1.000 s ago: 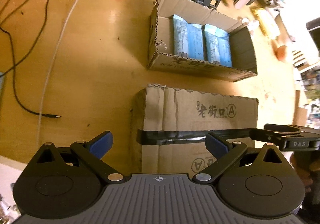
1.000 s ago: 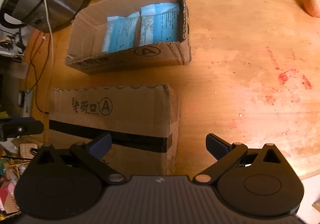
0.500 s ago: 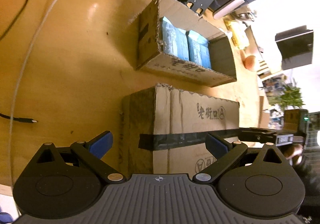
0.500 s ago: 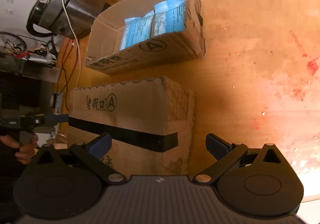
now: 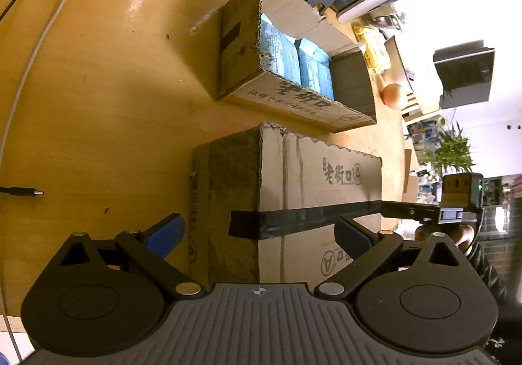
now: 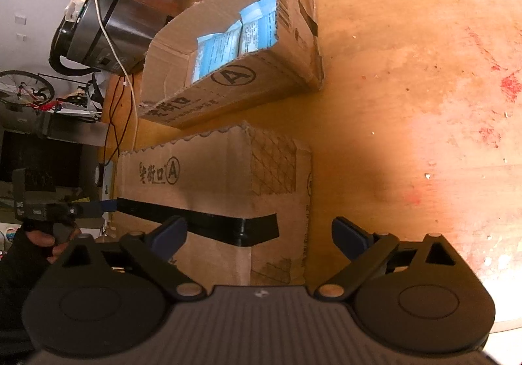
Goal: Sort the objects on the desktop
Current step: 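Bring both grippers to the closed cardboard box and grip its sides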
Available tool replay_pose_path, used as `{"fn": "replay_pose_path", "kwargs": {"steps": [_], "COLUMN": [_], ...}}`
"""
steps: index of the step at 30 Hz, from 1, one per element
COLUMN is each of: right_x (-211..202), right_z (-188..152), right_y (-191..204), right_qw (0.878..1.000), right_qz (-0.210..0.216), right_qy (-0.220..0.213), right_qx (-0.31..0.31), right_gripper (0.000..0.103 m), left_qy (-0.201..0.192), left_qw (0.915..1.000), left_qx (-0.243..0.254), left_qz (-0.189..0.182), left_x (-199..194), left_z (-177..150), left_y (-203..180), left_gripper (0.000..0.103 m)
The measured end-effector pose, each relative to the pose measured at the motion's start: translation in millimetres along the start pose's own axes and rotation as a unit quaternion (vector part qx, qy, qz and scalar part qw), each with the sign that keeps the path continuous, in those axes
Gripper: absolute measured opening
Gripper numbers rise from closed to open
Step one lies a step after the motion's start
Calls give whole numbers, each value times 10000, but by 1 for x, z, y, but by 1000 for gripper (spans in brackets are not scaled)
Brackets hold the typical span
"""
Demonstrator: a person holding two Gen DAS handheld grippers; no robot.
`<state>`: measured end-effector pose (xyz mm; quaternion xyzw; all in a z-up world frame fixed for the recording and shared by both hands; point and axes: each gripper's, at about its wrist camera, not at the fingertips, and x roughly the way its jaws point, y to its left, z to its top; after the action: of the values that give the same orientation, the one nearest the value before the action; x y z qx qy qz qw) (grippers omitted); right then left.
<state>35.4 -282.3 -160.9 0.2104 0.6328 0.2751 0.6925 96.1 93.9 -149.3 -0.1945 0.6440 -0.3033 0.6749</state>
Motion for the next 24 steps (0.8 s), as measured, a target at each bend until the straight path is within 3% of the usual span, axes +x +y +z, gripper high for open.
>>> {"fn": "replay_pose_path", "kwargs": {"steps": [2, 4, 5, 24], "right_x": [-1, -3, -4, -16], "right_z": [0, 0, 0, 1], "right_y": [1, 2, 4, 19], "right_qw": [10000, 9999, 9998, 10000], "right_qz": [-15, 153, 180, 63], "right_qy": [17, 24, 22, -28], "right_qx": [-45, -37, -45, 63], "right_gripper": [76, 49, 43, 37], "left_qy": [90, 177, 153, 12], "left_qw": [10000, 9997, 9998, 9995], "left_qx": [27, 108, 60, -6], "left_qz": [30, 89, 91, 324], "left_x": [1, 2, 2, -4], "left_z": [1, 0, 0, -11], "left_y": [0, -1, -1, -16], "left_gripper": [66, 44, 44, 41]}}
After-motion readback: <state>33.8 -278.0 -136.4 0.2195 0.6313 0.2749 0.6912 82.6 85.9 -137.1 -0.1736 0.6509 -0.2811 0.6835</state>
